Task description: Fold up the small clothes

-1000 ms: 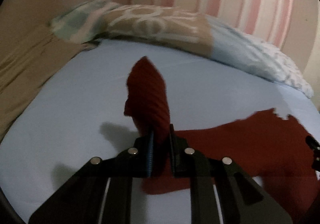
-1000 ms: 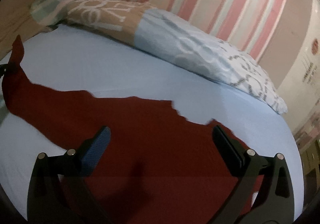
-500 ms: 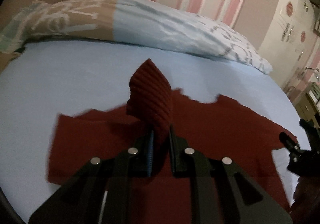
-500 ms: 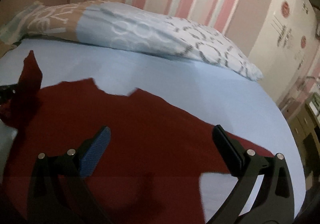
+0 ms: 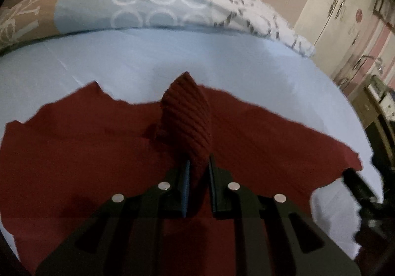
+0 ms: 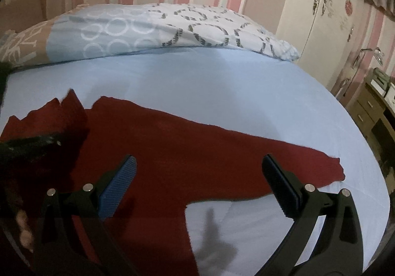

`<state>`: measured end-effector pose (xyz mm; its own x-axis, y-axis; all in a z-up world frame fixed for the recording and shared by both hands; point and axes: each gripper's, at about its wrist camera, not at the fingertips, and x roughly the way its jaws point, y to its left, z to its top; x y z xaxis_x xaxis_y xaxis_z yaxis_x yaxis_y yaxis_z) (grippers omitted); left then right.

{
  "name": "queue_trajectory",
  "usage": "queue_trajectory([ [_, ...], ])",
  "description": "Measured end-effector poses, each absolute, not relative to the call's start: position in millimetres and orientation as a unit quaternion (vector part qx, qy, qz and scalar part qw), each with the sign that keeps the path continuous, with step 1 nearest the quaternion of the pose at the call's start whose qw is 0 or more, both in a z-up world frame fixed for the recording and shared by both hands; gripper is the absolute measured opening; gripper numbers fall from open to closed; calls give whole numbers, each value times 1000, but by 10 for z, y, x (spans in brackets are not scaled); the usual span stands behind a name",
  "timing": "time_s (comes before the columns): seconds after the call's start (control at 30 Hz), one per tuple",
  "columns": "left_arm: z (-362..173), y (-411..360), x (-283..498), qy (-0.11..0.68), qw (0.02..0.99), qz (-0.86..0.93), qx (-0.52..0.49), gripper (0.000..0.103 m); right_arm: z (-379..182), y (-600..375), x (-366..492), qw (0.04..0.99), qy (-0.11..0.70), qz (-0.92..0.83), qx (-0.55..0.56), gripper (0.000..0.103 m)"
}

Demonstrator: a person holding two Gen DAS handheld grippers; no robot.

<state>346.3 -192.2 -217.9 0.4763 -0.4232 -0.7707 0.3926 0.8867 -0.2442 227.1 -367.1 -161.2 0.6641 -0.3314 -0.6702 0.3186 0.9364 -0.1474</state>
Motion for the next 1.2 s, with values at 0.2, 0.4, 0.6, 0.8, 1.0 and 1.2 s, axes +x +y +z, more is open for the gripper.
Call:
queue_trajectory([
  [0.2, -2251, -1706, 3259, 454, 869, -197, 11, 96, -1664, -3733, 2303, 908, 380, -179, -11, 100],
  [0.4, -2135, -1119, 2924, 438, 882, -173, 10, 96, -1679, -3623, 2354, 908, 386, -160, -13, 100],
  [0.6, -2020, -547, 2916, 411, 905, -114, 2, 96, -1839, -3271, 2637, 905, 413, -104, -1, 100],
  [0.8, -2067, -339, 2975, 412, 906, -98, 5, 96, -2168, -2997, 3053, 889, 450, -85, -13, 100],
  [1.0, -2096, -332, 2971, 400, 912, -89, 39, 96, -2339, -2884, 3154, 883, 464, -72, 3, 80],
  [1.2, -2061, -301, 3000, 393, 915, -85, 36, 96, -2329, -2801, 3209, 887, 457, -63, -7, 27],
])
